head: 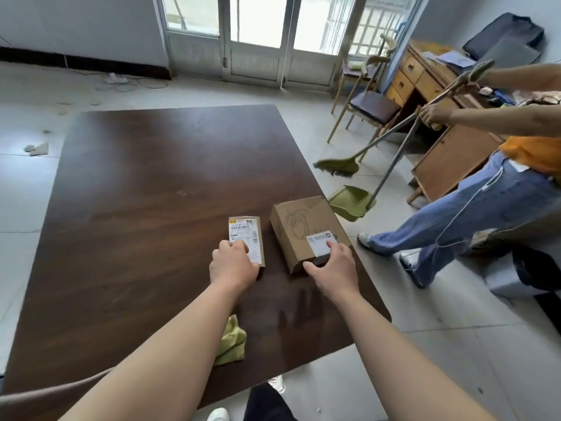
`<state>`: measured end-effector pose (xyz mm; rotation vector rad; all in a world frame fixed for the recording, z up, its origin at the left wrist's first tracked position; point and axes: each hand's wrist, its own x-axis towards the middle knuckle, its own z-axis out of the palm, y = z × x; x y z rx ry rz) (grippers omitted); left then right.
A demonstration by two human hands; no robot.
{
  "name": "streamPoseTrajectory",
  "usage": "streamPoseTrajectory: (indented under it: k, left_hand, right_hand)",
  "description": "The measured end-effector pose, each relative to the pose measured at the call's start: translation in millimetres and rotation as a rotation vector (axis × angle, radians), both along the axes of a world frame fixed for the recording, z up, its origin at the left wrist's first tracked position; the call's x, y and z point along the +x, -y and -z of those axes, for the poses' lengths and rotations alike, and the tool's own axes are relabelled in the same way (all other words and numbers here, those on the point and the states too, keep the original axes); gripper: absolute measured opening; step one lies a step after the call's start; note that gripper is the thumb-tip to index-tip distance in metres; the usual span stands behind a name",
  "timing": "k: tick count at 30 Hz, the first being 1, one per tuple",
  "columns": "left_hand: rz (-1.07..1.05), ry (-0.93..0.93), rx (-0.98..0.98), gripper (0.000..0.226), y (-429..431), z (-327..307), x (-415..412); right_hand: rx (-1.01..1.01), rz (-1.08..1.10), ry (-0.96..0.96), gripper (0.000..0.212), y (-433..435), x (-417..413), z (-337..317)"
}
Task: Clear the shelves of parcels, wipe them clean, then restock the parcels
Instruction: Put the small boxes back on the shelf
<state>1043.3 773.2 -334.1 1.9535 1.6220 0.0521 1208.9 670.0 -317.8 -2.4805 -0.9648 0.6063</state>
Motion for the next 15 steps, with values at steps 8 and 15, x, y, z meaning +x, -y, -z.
streamPoseTrajectory:
  k: [8, 15]
  left_hand:
    - [-0.125, -0.181, -0.097, 0.072, -32.2, 51.4, 51.4]
    - [-0.184, -0.267, -0.168, 0.088, -44.3, 84.1, 77.3]
  right_hand:
    - [-0.252, -0.123, 0.073, 0.111, -58.1, 52.9, 47.5]
    - [-0.456, -0.181, 0.154, 0.139, -87.3, 82.1, 76.7]
